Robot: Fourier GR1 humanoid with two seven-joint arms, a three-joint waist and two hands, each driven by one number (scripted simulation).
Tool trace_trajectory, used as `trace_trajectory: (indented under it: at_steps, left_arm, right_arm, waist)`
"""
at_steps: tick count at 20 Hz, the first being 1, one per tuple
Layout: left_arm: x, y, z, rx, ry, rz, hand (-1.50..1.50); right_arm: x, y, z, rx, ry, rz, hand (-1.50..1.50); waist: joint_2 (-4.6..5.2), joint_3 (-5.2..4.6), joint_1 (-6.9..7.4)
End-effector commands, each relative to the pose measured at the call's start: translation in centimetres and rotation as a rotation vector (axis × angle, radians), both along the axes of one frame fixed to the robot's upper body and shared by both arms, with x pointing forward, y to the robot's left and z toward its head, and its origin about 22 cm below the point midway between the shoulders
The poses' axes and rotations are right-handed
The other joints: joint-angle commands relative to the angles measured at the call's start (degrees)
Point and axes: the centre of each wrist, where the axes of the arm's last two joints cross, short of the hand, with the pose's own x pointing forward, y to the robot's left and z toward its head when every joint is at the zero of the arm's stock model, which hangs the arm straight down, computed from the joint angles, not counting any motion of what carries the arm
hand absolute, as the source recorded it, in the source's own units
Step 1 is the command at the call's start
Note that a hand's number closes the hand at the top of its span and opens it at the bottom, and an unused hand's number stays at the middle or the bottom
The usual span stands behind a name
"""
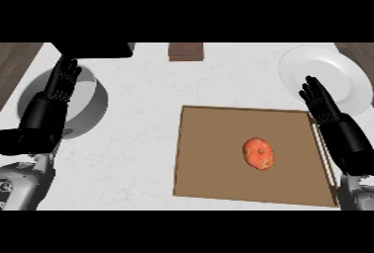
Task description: Pick the squash from the tray and place it in the plate
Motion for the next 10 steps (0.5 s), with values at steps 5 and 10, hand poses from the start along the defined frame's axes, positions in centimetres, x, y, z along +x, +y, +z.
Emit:
trace_trajectory:
  at_steps: [5,10]
  left_arm:
    - [0.5,0.5,-3.3,0.027,0.176,0.046,0.0]
    - [0.4,-0.8,-4.6,0.004,0.27,0.038,0.0]
  right_arm:
    - [0.8,11.7,0.7,0.222,0.13,0.292,-1.5]
    - [0.0,10.2,-0.6,-0.473,-0.117,0.324,1.5]
  waist:
    - [1.6,-1.45,1.24]
    - [1.55,-1.4,0.84]
